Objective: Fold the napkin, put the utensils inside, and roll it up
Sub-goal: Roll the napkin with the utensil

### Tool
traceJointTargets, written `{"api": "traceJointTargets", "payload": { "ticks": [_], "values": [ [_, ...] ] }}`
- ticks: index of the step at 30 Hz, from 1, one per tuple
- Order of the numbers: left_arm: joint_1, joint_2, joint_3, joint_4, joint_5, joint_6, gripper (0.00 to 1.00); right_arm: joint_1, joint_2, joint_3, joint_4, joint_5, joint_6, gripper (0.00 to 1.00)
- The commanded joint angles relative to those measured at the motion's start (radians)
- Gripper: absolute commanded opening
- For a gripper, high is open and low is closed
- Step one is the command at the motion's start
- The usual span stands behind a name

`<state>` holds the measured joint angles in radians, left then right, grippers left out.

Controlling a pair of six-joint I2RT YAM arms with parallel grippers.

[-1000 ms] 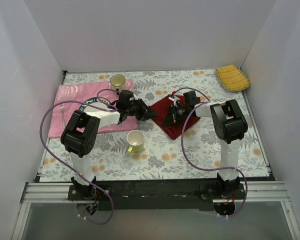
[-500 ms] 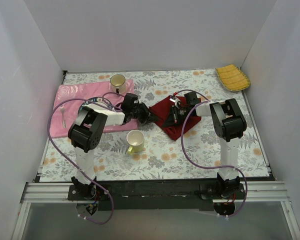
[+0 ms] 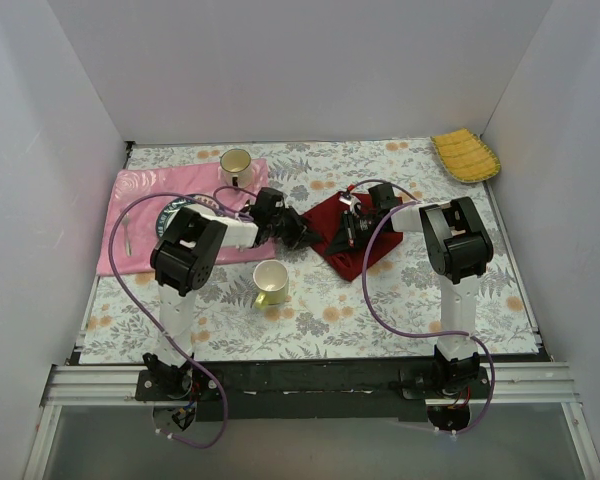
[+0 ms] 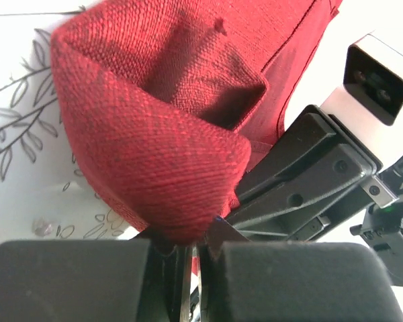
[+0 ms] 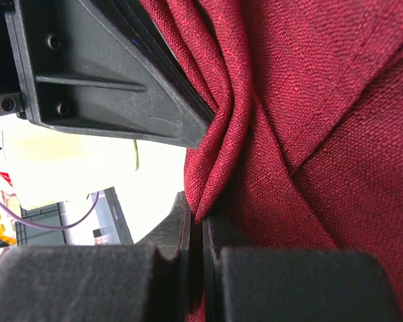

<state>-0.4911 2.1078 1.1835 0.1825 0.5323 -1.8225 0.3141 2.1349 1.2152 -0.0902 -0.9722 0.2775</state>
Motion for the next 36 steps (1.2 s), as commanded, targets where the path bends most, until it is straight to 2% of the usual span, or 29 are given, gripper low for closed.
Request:
{"api": "traceJointTargets", "payload": {
  "ticks": [1,4,7,11,13,14,17,20,24,27,31,36],
  "values": [
    [-0.010,0.018,0.051,-0.063,-0.060,0.005,0.00,0.002,0.025,-0.005,-0.160,0.174,-0.052,0.01],
    [-0.012,0.052,0.074,-0.161,-0.090,0.009,0.00,0.005,0.007,0.026,-0.219,0.225,-0.075,0.03],
    [-0.014,0.067,0.094,-0.230,-0.123,0.028,0.00,0.017,-0.004,0.087,-0.318,0.282,-0.107,0.09],
    [-0.014,0.072,0.094,-0.271,-0.173,0.058,0.00,0.029,-0.035,0.165,-0.417,0.395,-0.139,0.31],
    [-0.012,0.083,0.094,-0.281,-0.173,0.069,0.00,0.040,-0.044,0.225,-0.491,0.449,-0.171,0.37],
    [-0.012,0.087,0.093,-0.281,-0.172,0.071,0.00,0.043,-0.056,0.245,-0.520,0.475,-0.185,0.45],
    [-0.014,0.099,0.090,-0.281,-0.172,0.077,0.00,0.062,-0.081,0.325,-0.612,0.591,-0.245,0.59],
    [-0.012,0.104,0.085,-0.282,-0.173,0.080,0.00,0.085,-0.127,0.359,-0.669,0.687,-0.308,0.66],
    [-0.014,0.106,0.084,-0.278,-0.167,0.081,0.00,0.121,-0.237,0.253,-0.611,0.805,-0.322,0.71],
    [-0.014,0.107,0.085,-0.273,-0.161,0.081,0.00,0.134,-0.293,0.170,-0.556,0.839,-0.325,0.72],
    [-0.012,0.106,0.085,-0.275,-0.153,0.081,0.00,0.144,-0.323,0.104,-0.510,0.856,-0.322,0.71],
    [-0.012,0.107,0.090,-0.278,-0.149,0.083,0.00,0.160,-0.369,0.044,-0.450,0.805,-0.320,0.72]
  ]
}}
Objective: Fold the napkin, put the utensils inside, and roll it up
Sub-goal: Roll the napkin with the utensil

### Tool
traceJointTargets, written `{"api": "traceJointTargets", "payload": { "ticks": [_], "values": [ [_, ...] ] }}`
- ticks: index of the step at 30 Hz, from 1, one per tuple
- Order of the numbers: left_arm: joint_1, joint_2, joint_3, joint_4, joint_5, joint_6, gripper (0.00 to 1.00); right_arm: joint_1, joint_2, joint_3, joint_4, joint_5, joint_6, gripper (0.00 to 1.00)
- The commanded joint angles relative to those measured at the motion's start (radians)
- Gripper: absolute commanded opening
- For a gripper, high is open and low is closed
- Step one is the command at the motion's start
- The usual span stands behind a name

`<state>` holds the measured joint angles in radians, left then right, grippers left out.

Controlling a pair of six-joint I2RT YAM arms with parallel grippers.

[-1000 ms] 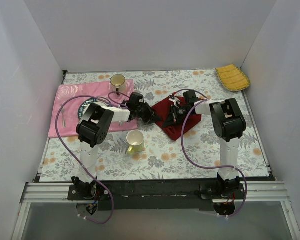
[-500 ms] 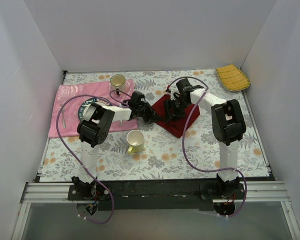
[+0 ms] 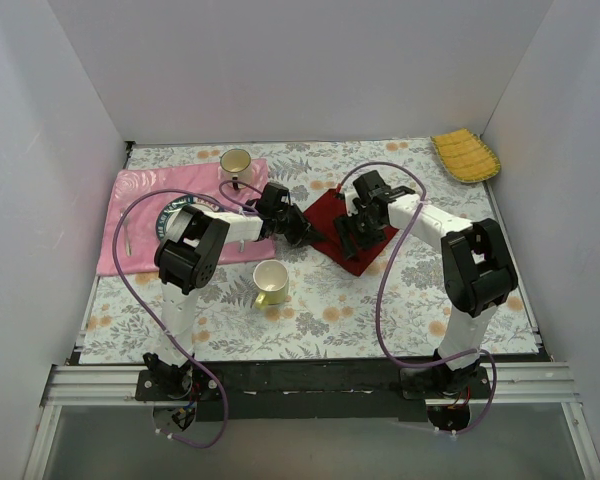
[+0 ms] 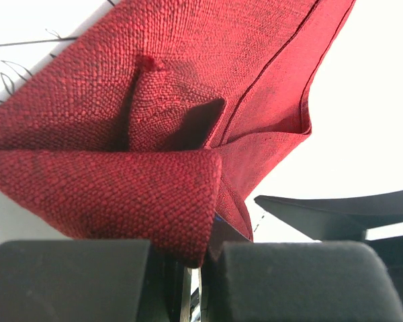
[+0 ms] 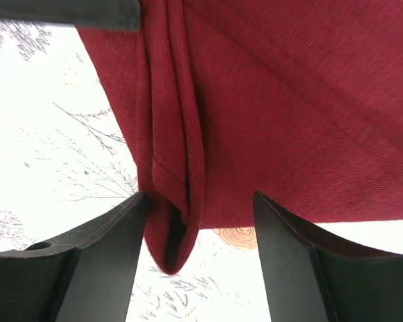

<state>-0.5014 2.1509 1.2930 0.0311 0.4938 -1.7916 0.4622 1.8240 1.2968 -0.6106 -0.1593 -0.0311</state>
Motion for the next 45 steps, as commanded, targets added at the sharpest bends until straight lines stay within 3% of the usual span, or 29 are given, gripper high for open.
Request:
{"api": "traceJointTargets", "payload": {
  "ticks": [1,5,11,20,30,39,45],
  "values": [
    [-0.003,0.064,-0.018,-0.128,-0.109,0.054,0.00,0.010,-0.061,-0.045,0.072,-0.008,-0.009,0.72],
    [-0.002,0.063,-0.018,-0.128,-0.107,0.057,0.00,0.010,-0.058,-0.068,0.095,0.003,-0.007,0.73],
    [-0.003,0.069,-0.018,-0.128,-0.104,0.061,0.00,0.012,-0.080,-0.065,0.083,0.135,0.000,0.70],
    [-0.003,0.078,-0.004,-0.129,-0.100,0.057,0.00,0.053,-0.106,-0.039,0.074,-0.085,0.010,0.78],
    [-0.003,0.076,-0.008,-0.134,-0.100,0.061,0.00,0.055,-0.071,-0.065,0.072,0.089,-0.009,0.79],
    [-0.003,0.079,-0.001,-0.135,-0.095,0.061,0.00,0.055,-0.039,-0.057,0.072,0.119,-0.013,0.69],
    [-0.003,0.083,0.009,-0.145,-0.092,0.069,0.00,0.053,0.004,-0.089,0.089,0.228,-0.001,0.49]
  ]
}}
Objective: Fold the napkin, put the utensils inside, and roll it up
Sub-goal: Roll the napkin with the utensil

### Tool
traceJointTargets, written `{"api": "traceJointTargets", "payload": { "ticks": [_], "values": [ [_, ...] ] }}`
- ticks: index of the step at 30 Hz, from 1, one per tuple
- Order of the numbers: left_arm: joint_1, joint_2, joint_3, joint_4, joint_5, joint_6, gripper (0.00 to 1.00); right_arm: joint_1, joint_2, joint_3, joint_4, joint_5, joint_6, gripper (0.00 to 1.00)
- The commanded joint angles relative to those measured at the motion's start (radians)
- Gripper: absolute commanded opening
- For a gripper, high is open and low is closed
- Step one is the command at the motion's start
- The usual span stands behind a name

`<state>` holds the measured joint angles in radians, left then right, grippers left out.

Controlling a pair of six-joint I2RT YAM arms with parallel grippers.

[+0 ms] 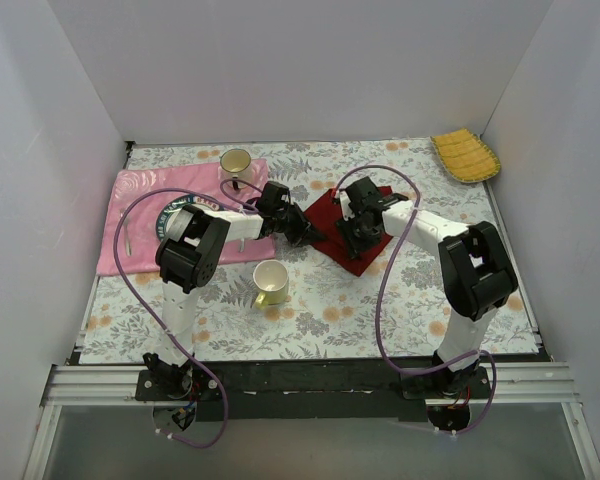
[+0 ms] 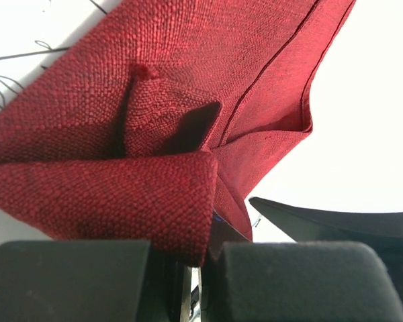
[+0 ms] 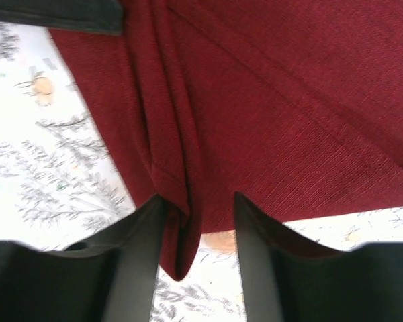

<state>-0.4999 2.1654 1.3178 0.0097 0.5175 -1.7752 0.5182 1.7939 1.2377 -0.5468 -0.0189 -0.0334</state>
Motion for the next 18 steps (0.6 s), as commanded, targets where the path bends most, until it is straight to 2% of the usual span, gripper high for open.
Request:
{"api": "traceJointTargets", "payload": {
  "ticks": [1,3,9,12,14,15,16,18],
  "values": [
    [-0.005,0.073,-0.014,-0.123,-0.116,0.054,0.00,-0.001,0.047,-0.043,0.034,0.103,0.006,0.42],
    [-0.003,0.076,-0.008,-0.129,-0.116,0.057,0.00,-0.001,0.059,-0.087,0.060,0.171,0.013,0.37],
    [-0.003,0.086,-0.002,-0.139,-0.108,0.071,0.00,0.009,0.059,-0.119,0.081,0.200,0.021,0.38],
    [-0.005,0.088,0.001,-0.140,-0.108,0.076,0.00,0.032,-0.004,-0.054,0.053,0.244,0.007,0.44],
    [-0.005,0.094,0.003,-0.140,-0.103,0.076,0.00,0.064,-0.054,-0.001,0.059,0.293,-0.037,0.52],
    [-0.003,0.096,0.006,-0.140,-0.100,0.076,0.00,0.078,-0.073,0.005,0.074,0.303,-0.057,0.55],
    [-0.005,0.096,0.009,-0.142,-0.099,0.077,0.00,0.100,-0.105,0.000,0.096,0.303,-0.080,0.62],
    [-0.003,0.100,0.014,-0.142,-0.096,0.077,0.00,0.118,-0.129,-0.032,0.165,0.258,-0.146,0.68]
  ]
}}
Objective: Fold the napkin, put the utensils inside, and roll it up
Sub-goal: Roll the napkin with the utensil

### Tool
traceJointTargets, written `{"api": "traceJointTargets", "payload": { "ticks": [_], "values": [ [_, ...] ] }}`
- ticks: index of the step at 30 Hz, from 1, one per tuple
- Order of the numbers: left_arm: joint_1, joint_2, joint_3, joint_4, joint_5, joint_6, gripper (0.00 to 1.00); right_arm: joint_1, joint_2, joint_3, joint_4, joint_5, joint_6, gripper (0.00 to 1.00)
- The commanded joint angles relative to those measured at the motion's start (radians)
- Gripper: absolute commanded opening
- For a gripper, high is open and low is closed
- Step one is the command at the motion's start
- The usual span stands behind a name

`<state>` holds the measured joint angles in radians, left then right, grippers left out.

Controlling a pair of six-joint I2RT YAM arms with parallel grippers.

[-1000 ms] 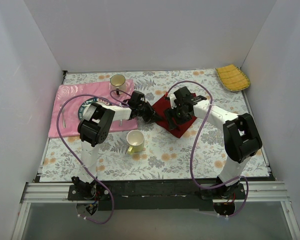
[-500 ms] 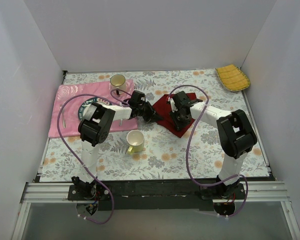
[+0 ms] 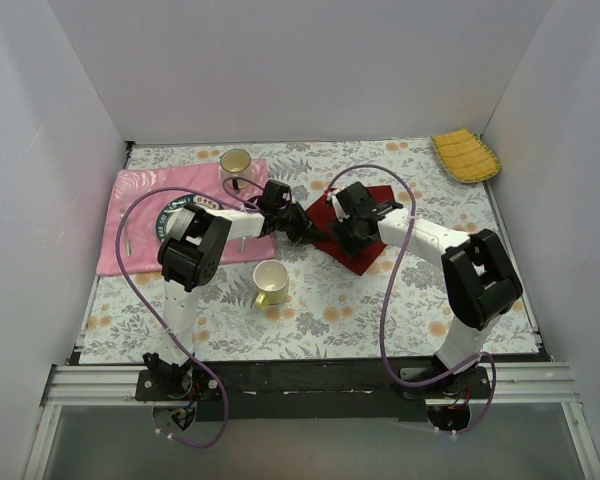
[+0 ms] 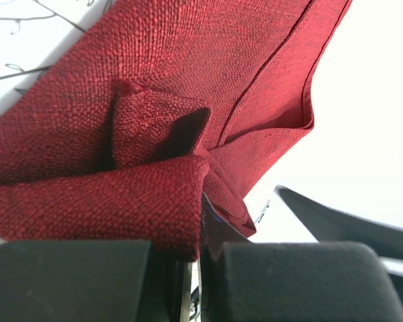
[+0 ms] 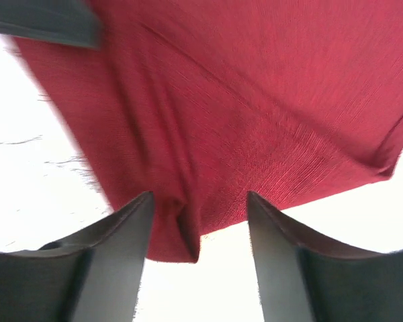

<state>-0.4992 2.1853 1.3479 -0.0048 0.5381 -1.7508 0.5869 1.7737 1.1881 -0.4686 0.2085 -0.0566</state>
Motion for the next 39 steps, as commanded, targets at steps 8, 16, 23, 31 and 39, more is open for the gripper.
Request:
{"api": "traceJointTargets", "payload": {
  "ticks": [8,16,23,31,39],
  "values": [
    [-0.002,0.082,-0.009,-0.144,-0.098,0.057,0.00,0.159,-0.146,-0.100,0.261,-0.038,-0.209,0.67],
    [-0.001,0.068,-0.018,-0.144,-0.101,0.062,0.00,0.162,-0.036,-0.080,0.280,-0.026,-0.201,0.46],
    [-0.001,0.068,-0.021,-0.146,-0.101,0.062,0.00,0.163,-0.002,-0.084,0.300,-0.047,-0.210,0.51],
    [-0.001,0.070,-0.018,-0.144,-0.092,0.062,0.00,0.156,0.029,-0.107,0.326,-0.035,-0.212,0.49],
    [0.002,0.067,-0.016,-0.144,-0.086,0.066,0.00,0.142,0.084,-0.145,0.344,0.051,-0.187,0.46]
  ]
}}
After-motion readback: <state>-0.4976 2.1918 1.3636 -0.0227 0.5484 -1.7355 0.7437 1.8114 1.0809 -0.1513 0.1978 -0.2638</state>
